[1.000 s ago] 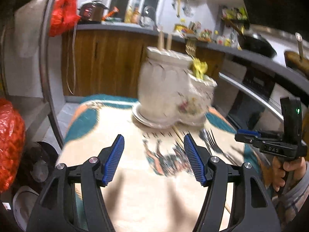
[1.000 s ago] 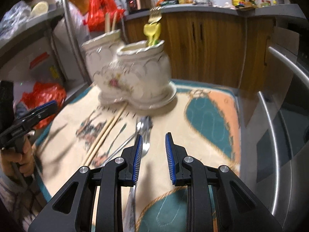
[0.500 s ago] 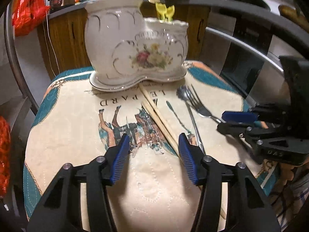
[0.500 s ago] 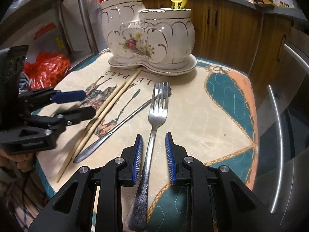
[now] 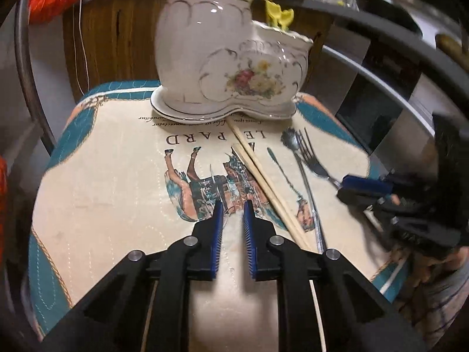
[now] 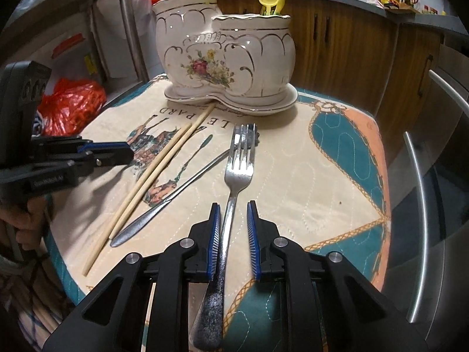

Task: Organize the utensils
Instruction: 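Grasp a fourth chopstick with the left tool while the right tool grasps the silver fork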

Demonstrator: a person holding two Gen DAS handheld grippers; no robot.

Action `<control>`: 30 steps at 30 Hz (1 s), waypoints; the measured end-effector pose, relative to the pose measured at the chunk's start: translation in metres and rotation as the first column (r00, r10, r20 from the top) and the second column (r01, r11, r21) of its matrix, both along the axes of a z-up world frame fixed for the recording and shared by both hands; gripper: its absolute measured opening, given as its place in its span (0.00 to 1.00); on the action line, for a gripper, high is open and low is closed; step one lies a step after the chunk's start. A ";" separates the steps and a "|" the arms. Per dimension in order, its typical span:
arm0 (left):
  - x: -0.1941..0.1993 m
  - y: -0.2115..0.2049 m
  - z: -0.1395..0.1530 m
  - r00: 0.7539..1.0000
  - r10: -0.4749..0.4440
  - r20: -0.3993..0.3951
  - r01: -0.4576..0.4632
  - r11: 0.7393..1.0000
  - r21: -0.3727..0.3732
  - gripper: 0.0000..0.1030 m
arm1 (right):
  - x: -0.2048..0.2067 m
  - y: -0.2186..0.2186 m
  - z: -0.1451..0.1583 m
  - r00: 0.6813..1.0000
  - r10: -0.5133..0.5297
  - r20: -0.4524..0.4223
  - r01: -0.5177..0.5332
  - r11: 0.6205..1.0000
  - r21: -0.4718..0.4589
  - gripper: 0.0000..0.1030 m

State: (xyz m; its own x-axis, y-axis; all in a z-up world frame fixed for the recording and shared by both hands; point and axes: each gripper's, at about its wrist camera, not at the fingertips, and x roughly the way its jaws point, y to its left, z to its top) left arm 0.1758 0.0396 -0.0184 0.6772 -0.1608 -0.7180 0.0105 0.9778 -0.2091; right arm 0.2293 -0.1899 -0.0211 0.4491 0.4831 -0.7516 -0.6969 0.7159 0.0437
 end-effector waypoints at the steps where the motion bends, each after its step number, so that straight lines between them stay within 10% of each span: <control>1: 0.000 0.000 0.002 1.000 -0.004 0.009 0.004 1.000 -0.021 0.14 | 0.000 0.000 0.000 1.000 0.001 0.001 -0.001 1.000 -0.001 0.19; 13: 0.017 -0.039 0.000 0.998 -0.019 -0.055 0.023 0.998 0.065 0.21 | 0.001 -0.002 0.000 1.000 0.005 -0.011 -0.005 1.000 0.013 0.19; 23: 0.006 -0.012 0.003 0.997 -0.026 -0.075 0.030 0.998 0.062 0.08 | 0.002 0.000 0.000 1.000 0.012 -0.018 -0.012 1.000 0.005 0.15; 30: 0.011 0.017 0.006 0.983 -0.054 -0.174 0.067 0.995 0.070 0.04 | 0.013 0.021 0.007 0.995 0.061 -0.081 -0.073 0.985 -0.154 0.14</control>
